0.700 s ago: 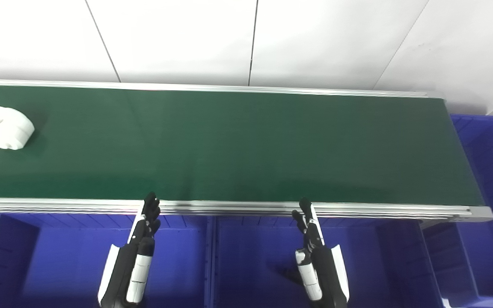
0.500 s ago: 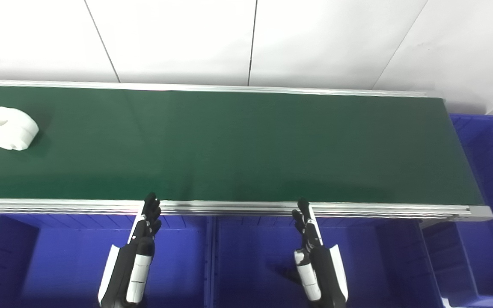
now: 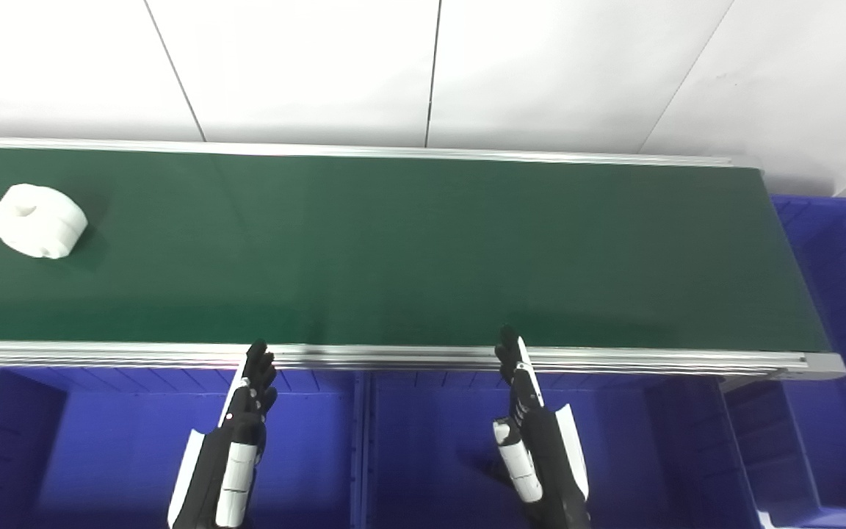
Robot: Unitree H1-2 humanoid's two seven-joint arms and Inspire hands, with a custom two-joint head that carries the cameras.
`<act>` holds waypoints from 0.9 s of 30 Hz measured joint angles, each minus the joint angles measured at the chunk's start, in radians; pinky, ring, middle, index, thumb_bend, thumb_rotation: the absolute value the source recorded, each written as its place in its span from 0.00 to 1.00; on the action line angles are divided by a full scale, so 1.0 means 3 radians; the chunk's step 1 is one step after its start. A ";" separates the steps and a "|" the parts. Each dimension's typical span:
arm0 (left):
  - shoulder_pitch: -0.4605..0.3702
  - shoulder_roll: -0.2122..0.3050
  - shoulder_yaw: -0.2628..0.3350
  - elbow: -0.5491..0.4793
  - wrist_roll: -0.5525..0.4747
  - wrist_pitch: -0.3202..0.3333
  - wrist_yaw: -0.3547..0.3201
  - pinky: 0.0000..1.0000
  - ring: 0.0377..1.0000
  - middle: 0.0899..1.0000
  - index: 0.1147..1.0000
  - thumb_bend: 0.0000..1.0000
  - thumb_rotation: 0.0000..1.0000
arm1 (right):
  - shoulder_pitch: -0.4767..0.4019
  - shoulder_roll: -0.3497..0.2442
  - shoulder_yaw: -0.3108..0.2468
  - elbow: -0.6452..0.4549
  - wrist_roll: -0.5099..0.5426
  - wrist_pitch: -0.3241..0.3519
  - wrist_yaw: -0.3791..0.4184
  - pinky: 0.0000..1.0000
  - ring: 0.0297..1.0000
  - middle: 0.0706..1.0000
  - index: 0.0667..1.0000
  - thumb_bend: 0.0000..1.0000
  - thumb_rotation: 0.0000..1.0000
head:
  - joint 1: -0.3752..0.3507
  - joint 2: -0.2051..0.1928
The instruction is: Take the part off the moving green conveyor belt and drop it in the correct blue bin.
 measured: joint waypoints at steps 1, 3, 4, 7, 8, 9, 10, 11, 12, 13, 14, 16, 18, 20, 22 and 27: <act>-0.0005 0.0000 0.0000 0.0002 0.0000 0.0000 0.0000 1.00 1.00 1.00 1.00 0.63 1.00 | -0.0001 0.0000 0.0000 0.0001 0.0000 0.0000 0.0000 1.00 0.99 1.00 1.00 0.79 1.00 | 0.0010 -0.0010; -0.0016 -0.0002 0.0000 0.0004 0.0000 0.0000 0.0000 1.00 1.00 1.00 1.00 0.63 1.00 | -0.0005 0.0000 0.0000 0.0005 0.0002 -0.0001 0.0000 1.00 0.99 1.00 1.00 0.80 1.00 | 0.0025 -0.0010; -0.0020 -0.0005 -0.0001 0.0006 0.0000 0.0000 0.0000 1.00 1.00 1.00 1.00 0.63 1.00 | -0.0007 -0.0001 0.0000 0.0008 0.0006 -0.0002 0.0000 1.00 0.99 1.00 1.00 0.80 1.00 | 0.0031 -0.0010; -0.0026 -0.0016 -0.0005 0.0008 0.0000 0.0000 0.0001 1.00 1.00 1.00 1.00 0.61 1.00 | -0.0008 -0.0002 0.0000 0.0013 0.0048 -0.0004 0.0006 1.00 0.99 1.00 1.00 0.79 1.00 | 0.0051 -0.0010; -0.0027 -0.0020 -0.0005 0.0009 0.0000 0.0000 0.0001 1.00 1.00 1.00 1.00 0.60 1.00 | -0.0008 -0.0002 0.0001 0.0013 0.0061 -0.0004 0.0011 1.00 0.99 1.00 1.00 0.79 1.00 | 0.0051 -0.0010; -0.0028 -0.0025 -0.0006 0.0010 0.0000 0.0000 0.0002 1.00 1.00 1.00 1.00 0.60 1.00 | -0.0008 -0.0002 0.0001 0.0014 0.0075 -0.0004 0.0021 1.00 0.99 1.00 1.00 0.79 1.00 | 0.0051 -0.0010; -0.0028 -0.0028 -0.0008 0.0011 0.0002 0.0000 0.0002 1.00 1.00 1.00 1.00 0.61 1.00 | -0.0008 -0.0003 0.0001 0.0014 0.0088 -0.0004 0.0024 1.00 0.99 1.00 1.00 0.79 1.00 | 0.0051 -0.0010; -0.0028 -0.0031 -0.0010 0.0013 0.0010 0.0000 0.0003 1.00 1.00 1.00 1.00 0.61 1.00 | -0.0007 -0.0003 0.0001 0.0014 0.0106 -0.0004 0.0029 1.00 0.98 1.00 1.00 0.78 1.00 | 0.0061 -0.0015; -0.0028 -0.0034 -0.0013 0.0013 0.0016 0.0000 0.0004 1.00 1.00 1.00 1.00 0.62 1.00 | -0.0007 -0.0003 0.0001 0.0014 0.0124 -0.0004 0.0035 1.00 0.98 1.00 1.00 0.78 1.00 | 0.0061 -0.0015; -0.0028 -0.0038 -0.0017 0.0013 0.0034 0.0000 0.0006 1.00 1.00 1.00 1.00 0.62 1.00 | -0.0007 -0.0003 0.0001 0.0014 0.0133 -0.0004 0.0044 1.00 0.98 1.00 1.00 0.78 1.00 | 0.0082 -0.0015; -0.0028 -0.0042 -0.0019 0.0013 0.0061 0.0000 0.0007 1.00 1.00 1.00 1.00 0.61 1.00 | -0.0007 -0.0003 0.0000 0.0014 0.0144 -0.0004 0.0052 0.99 0.98 1.00 1.00 0.78 1.00 | 0.0082 -0.0015; -0.0028 -0.0045 -0.0026 0.0013 0.0073 0.0000 0.0007 1.00 1.00 1.00 1.00 0.61 1.00 | -0.0006 -0.0004 0.0001 0.0014 0.0172 -0.0004 0.0067 0.99 0.98 1.00 1.00 0.78 1.00 | 0.0107 -0.0015; -0.0028 -0.0046 -0.0037 0.0013 0.0082 -0.0001 0.0007 1.00 1.00 1.00 1.00 0.57 1.00 | -0.0005 -0.0004 0.0001 0.0013 0.0198 -0.0004 0.0089 0.99 0.98 1.00 1.00 0.79 1.00 | 0.0128 -0.0015; -0.0028 -0.0048 -0.0045 0.0013 0.0142 -0.0002 0.0009 1.00 1.00 1.00 1.00 0.61 1.00 | 0.0003 -0.0004 0.0000 0.0012 0.0230 -0.0004 0.0096 0.99 0.97 1.00 1.00 0.82 1.00 | 0.0138 -0.0015; -0.0028 -0.0052 -0.0050 0.0014 0.0184 -0.0002 0.0013 1.00 1.00 1.00 1.00 0.61 1.00 | 0.0016 -0.0002 -0.0004 0.0008 0.0260 -0.0004 0.0094 0.99 0.97 1.00 1.00 0.83 1.00 | 0.0143 -0.0021; -0.0028 -0.0068 -0.0051 0.0024 0.0268 -0.0050 0.0043 1.00 1.00 1.00 1.00 0.61 1.00 | 0.0101 0.0004 -0.0011 -0.0034 0.0262 -0.0004 0.0083 0.98 0.96 1.00 1.00 0.85 1.00 | 0.0164 -0.0010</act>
